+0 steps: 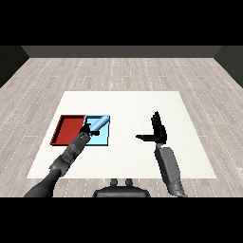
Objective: Pick the blue can and put it in the blue box
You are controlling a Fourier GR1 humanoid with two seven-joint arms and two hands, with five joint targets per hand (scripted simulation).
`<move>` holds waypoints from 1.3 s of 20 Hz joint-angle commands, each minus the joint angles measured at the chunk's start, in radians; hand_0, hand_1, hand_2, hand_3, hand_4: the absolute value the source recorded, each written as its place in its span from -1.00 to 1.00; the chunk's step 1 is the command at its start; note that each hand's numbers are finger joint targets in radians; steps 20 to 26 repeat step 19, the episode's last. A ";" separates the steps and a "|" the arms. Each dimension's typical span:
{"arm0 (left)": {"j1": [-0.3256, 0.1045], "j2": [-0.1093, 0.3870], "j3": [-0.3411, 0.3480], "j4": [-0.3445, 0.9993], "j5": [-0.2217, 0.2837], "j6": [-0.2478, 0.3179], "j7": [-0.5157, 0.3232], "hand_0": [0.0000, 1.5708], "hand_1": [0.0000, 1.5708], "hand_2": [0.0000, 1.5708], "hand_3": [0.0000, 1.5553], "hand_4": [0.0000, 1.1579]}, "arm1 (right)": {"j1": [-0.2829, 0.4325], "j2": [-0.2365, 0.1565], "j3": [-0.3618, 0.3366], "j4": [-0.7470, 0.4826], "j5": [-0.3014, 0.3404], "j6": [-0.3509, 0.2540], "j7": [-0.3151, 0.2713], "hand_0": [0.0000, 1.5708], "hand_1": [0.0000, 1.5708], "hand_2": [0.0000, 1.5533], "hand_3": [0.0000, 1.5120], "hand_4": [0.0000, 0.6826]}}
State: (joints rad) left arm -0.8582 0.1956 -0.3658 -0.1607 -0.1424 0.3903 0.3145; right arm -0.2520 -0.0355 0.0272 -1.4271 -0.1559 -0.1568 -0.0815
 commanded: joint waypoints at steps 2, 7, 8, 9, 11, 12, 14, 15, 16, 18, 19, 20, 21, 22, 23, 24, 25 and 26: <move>0.001 -0.060 -0.021 0.075 -0.025 -0.144 -0.020 0.86 0.86 0.70 -0.83 0.07 | -0.028 0.009 -0.004 0.031 0.013 -0.031 0.032 -1.00 -1.00 -1.00 -1.00 -1.00; -0.018 -0.028 0.028 0.133 0.000 -0.158 -0.028 -1.00 -1.00 -1.00 -1.00 -1.00 | -0.021 -0.024 -0.040 0.015 -0.019 0.006 0.015 -1.00 -1.00 -1.00 -1.00 -1.00; -0.004 -0.039 0.064 0.106 0.036 -0.027 -0.015 -1.00 -1.00 -1.00 -1.00 -1.00 | 0.008 -0.030 -0.049 0.052 -0.028 0.045 -0.059 -1.00 -1.00 -1.00 -1.00 -1.00; -0.019 -0.040 0.080 0.097 0.048 0.022 -0.021 -1.00 -1.00 -1.00 -1.00 -1.00 | -0.008 0.005 -0.021 0.070 0.006 0.001 -0.052 -1.00 -1.00 -1.00 -1.00 -1.00; -0.009 -0.013 0.111 0.056 0.071 0.125 -0.081 -1.00 -1.00 -1.00 -1.00 -1.00 | -0.011 -0.023 -0.030 0.057 0.011 0.006 -0.037 -1.00 -1.00 -1.00 -1.00 -1.00; 0.027 -0.025 0.124 0.013 0.081 0.236 -0.157 -1.00 -1.00 -1.00 -1.00 -1.00 | 0.006 -0.020 -0.026 0.030 -0.003 0.019 -0.034 -1.00 -1.00 -1.00 -1.00 -1.00; -0.001 -0.016 0.154 -0.050 0.100 0.352 -0.231 -1.00 -1.00 -1.00 -1.00 -1.00 | -0.004 -0.030 -0.029 0.046 0.005 0.028 -0.057 -1.00 -1.00 -1.00 -1.00 -1.00; 0.022 -0.005 0.170 -0.087 0.110 0.385 -0.302 -1.00 -1.00 -1.00 -1.00 -1.00 | -0.027 -0.042 -0.033 0.067 0.013 0.024 -0.042 -1.00 -1.00 -1.00 -1.00 -1.00; 0.021 -0.010 0.200 -0.154 0.138 0.386 -0.387 -1.00 -1.00 -1.00 -1.00 -1.00 | 0.044 -0.050 -0.033 0.030 0.005 0.041 -0.068 -1.00 -1.00 -1.00 -1.00 -1.00; -0.002 0.006 0.255 -0.290 0.196 0.304 -0.522 -1.00 -1.00 -1.00 -1.00 -1.00 | 0.016 -0.045 0.004 0.046 0.045 0.037 -0.071 -1.00 -1.00 -1.00 -1.00 -1.00; 0.054 -0.010 0.270 -0.319 0.209 0.318 -0.599 -1.00 -1.00 -1.00 -1.00 -1.00 | -0.005 -0.077 -0.011 0.038 0.032 0.061 -0.054 -1.00 -1.00 -1.00 -1.00 -1.00; 0.054 -0.010 0.270 -0.319 0.209 0.318 -0.599 -1.00 -1.00 -1.00 -1.00 -1.00 | -0.005 -0.077 -0.011 0.038 0.032 0.061 -0.054 -1.00 -1.00 -1.00 -1.00 -1.00; 0.054 -0.010 0.270 -0.319 0.209 0.318 -0.599 -1.00 -1.00 -1.00 -1.00 -1.00 | -0.005 -0.077 -0.011 0.038 0.032 0.061 -0.054 -1.00 -1.00 -1.00 -1.00 -1.00; 0.054 -0.010 0.270 -0.319 0.209 0.318 -0.599 -1.00 -1.00 -1.00 -1.00 -1.00 | -0.005 -0.077 -0.011 0.038 0.032 0.061 -0.054 -1.00 -1.00 -1.00 -1.00 -1.00; 0.054 -0.010 0.270 -0.319 0.209 0.318 -0.599 -1.00 -1.00 -1.00 -1.00 -1.00 | -0.005 -0.077 -0.011 0.038 0.032 0.061 -0.054 -1.00 -1.00 -1.00 -1.00 -1.00; 0.054 -0.010 0.270 -0.319 0.209 0.318 -0.599 -1.00 -1.00 -1.00 -1.00 -1.00 | -0.005 -0.077 -0.011 0.038 0.032 0.061 -0.054 -1.00 -1.00 -1.00 -1.00 -1.00; 0.054 -0.010 0.270 -0.319 0.209 0.318 -0.599 -1.00 -1.00 -1.00 -1.00 -1.00 | -0.005 -0.077 -0.011 0.038 0.032 0.061 -0.054 -1.00 -1.00 -1.00 -1.00 -1.00; 0.054 -0.010 0.270 -0.319 0.209 0.318 -0.599 -1.00 -1.00 -1.00 -1.00 -1.00 | -0.005 -0.077 -0.011 0.038 0.032 0.061 -0.054 -1.00 -1.00 -1.00 -1.00 -1.00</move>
